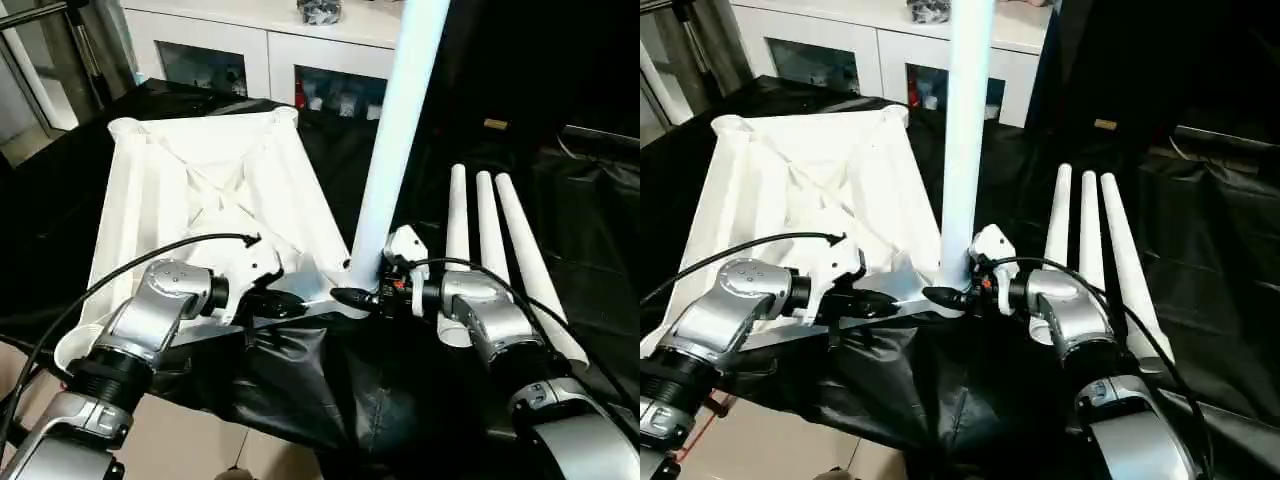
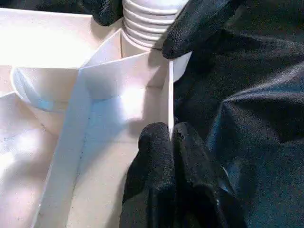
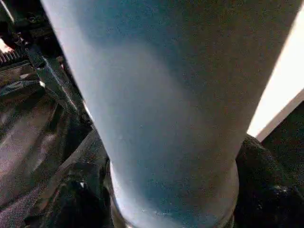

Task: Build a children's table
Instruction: Rotate leg to tighten

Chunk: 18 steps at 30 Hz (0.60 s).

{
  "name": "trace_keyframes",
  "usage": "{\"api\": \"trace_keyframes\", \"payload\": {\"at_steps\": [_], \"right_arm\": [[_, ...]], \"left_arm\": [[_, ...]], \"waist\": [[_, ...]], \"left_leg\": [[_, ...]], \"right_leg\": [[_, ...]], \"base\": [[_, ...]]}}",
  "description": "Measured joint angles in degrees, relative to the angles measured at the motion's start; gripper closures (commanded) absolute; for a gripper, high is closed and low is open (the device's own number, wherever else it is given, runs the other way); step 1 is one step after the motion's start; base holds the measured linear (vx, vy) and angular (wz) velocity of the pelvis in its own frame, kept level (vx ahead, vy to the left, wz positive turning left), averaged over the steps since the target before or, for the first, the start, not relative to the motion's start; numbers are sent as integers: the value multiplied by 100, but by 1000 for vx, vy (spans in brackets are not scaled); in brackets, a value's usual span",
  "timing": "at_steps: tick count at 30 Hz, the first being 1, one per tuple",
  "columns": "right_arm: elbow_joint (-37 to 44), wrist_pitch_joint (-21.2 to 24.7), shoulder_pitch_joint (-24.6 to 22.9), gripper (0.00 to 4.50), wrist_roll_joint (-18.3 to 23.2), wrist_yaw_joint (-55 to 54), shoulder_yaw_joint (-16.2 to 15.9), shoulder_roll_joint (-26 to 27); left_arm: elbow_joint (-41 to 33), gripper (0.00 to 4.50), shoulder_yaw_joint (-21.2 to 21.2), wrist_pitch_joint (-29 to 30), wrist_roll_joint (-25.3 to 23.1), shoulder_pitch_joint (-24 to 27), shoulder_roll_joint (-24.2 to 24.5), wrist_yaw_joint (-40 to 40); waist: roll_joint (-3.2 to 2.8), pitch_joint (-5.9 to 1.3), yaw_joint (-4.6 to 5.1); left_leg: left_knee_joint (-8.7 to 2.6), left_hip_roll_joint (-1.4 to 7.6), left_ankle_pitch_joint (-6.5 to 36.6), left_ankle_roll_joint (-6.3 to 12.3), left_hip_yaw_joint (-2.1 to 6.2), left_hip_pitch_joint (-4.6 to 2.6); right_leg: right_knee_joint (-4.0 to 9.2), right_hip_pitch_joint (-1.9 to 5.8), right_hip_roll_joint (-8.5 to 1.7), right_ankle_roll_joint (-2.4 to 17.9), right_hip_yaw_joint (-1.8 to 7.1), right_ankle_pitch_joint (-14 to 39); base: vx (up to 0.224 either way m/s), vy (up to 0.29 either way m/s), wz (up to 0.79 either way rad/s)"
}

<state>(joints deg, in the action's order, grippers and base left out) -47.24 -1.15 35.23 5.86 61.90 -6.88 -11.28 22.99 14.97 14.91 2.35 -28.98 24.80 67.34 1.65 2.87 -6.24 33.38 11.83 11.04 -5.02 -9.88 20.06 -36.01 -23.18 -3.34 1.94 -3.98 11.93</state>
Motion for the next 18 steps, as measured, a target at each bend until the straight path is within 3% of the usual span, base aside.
{"api": "trace_keyframes", "payload": {"at_steps": [6, 9, 13, 15, 18], "right_arm": [[-516, 57, 306, 171, -198, -1777, 278, 423], [-921, 95, 564, 171, -197, -3095, 557, 697], [-1181, 132, 781, 171, -202, -4104, 699, 866], [-1193, 106, 781, 116, -202, -4158, 711, 877], [-1258, 36, 786, 93, -281, -4128, 717, 907]], "left_arm": [[252, 450, -113, 188, -224, -154, -484, -960], [619, 450, -135, 442, -384, -478, -987, -1713], [865, 450, -158, 584, -444, -668, -1390, -2307], [865, 450, -154, 599, -451, -671, -1413, -2340], [863, 450, -150, 591, -465, -671, -1406, -2302]], "waist": [[4, -1, 112], [3, -2, 108], [-16, -9, 76], [-23, -13, 69], [-23, -14, 73]], "left_leg": [[2, -1, 5, -35, 0, -7], [-7, -3, -15, -37, 0, -9], [-14, -6, -16, -37, 0, -7], [-21, -7, -15, -36, 0, -5], [-21, -7, -17, -35, 0, -4]], "right_leg": [[-10, 15, 0, 3, 5, -6], [-11, 15, 0, 1, 6, -14], [-9, 16, -3, -3, 6, -13], [-4, 16, -3, -4, 6, -12], [-4, 16, -3, -4, 5, -12]], "base": [[0, 0, 0], [0, 0, 0], [0, 0, 0], [0, 0, 0], [0, 0, 0]]}}
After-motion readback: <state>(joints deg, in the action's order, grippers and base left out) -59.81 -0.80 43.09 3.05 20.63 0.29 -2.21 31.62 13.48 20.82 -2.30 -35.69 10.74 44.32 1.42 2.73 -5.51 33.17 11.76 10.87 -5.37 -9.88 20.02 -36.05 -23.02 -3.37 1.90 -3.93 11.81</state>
